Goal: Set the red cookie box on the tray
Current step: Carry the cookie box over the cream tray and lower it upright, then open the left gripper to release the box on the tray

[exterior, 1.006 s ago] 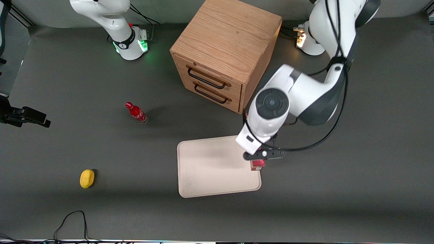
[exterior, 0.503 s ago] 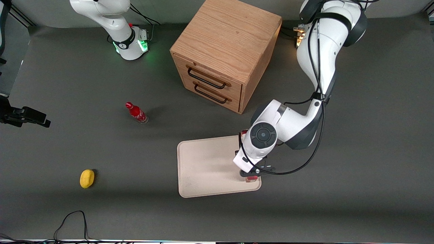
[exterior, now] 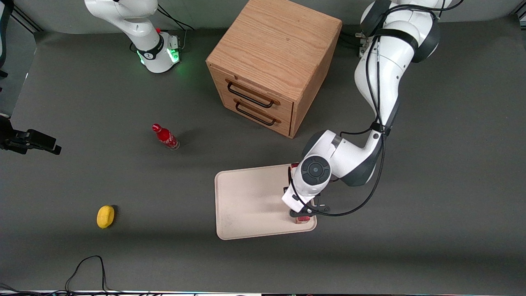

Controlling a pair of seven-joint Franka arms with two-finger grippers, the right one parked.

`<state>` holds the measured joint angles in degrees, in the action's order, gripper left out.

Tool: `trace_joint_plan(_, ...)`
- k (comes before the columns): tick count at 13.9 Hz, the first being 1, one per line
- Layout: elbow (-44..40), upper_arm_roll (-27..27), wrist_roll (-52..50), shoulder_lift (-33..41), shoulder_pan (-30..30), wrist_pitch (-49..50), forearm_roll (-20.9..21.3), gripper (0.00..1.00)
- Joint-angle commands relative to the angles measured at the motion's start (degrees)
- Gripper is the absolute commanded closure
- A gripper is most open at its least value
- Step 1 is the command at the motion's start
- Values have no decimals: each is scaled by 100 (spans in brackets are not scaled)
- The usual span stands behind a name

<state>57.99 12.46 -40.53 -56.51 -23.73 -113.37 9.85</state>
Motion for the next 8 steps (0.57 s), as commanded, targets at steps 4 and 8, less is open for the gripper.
trace_joint_plan(4, 37, -24, -104, 849, -35, 1191, 97, 0)
trace_joint_plan(8, 116, 46, -52, 2062, -53, 2457, 62, 0)
